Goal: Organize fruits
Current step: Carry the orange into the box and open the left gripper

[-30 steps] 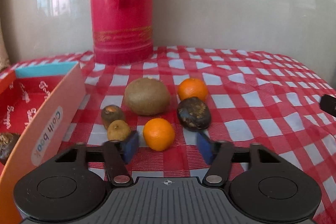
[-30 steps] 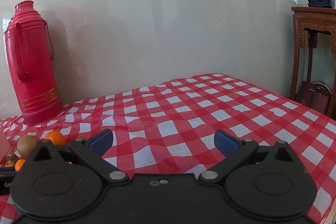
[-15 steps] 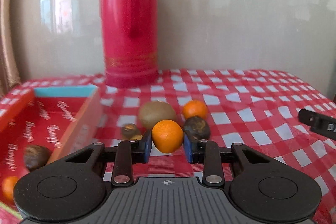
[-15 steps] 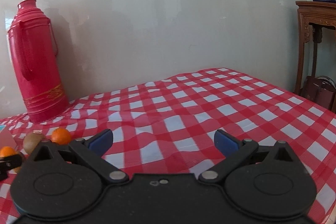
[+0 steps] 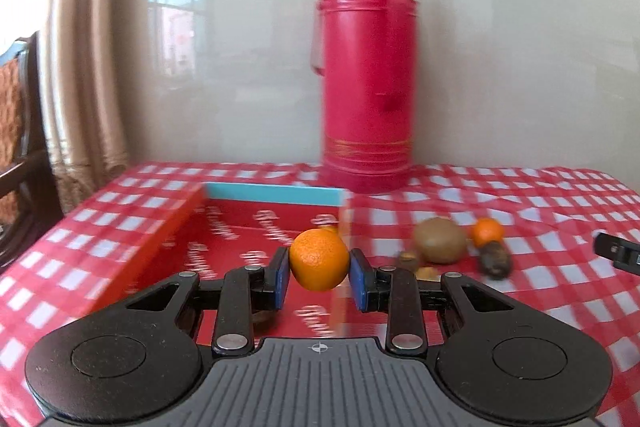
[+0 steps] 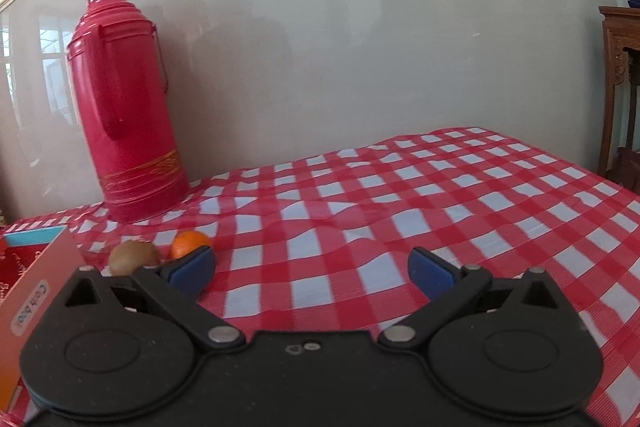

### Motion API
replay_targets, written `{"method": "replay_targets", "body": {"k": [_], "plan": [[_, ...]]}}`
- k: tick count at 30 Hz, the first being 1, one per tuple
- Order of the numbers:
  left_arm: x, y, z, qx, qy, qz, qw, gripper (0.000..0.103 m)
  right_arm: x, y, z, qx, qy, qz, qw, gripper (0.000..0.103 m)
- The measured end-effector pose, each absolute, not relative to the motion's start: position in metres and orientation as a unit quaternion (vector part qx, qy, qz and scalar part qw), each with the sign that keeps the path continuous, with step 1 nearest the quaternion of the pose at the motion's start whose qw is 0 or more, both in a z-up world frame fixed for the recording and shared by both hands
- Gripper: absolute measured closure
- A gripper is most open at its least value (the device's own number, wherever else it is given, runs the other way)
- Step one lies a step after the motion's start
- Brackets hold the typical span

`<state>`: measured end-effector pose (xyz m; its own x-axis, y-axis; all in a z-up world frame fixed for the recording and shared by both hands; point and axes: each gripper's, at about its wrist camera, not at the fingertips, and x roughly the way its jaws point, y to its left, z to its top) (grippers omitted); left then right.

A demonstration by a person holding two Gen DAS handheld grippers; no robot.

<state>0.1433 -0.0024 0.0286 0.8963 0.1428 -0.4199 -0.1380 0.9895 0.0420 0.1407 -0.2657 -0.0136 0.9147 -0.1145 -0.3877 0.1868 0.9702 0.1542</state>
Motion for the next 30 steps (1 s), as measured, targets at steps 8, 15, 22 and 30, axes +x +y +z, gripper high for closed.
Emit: {"method": "replay_targets", "body": {"k": [8,15,22,30], "plan": [[0.136,0.05,0.014,-0.014,0.229,0.122,0.966,0.004,0.141,-0.231,-0.015,0.076,0.196,-0.044,0.977,0.006],[0.122,0.06,0.017,0.014,0.203,0.133,0.97,0.0,0.138,-0.207,-0.013,0.056,0.181,-0.013,0.982,0.006],[0.12,0.063,0.02,0.021,0.195,0.135,0.971,0.0,0.141,-0.182,-0.011,0.023,0.175,0.041,0.983,0.006],[0.117,0.084,0.017,0.016,0.2,0.156,0.967,0.0,0.147,-0.151,-0.012,-0.012,0.182,0.073,0.98,0.006]]}}
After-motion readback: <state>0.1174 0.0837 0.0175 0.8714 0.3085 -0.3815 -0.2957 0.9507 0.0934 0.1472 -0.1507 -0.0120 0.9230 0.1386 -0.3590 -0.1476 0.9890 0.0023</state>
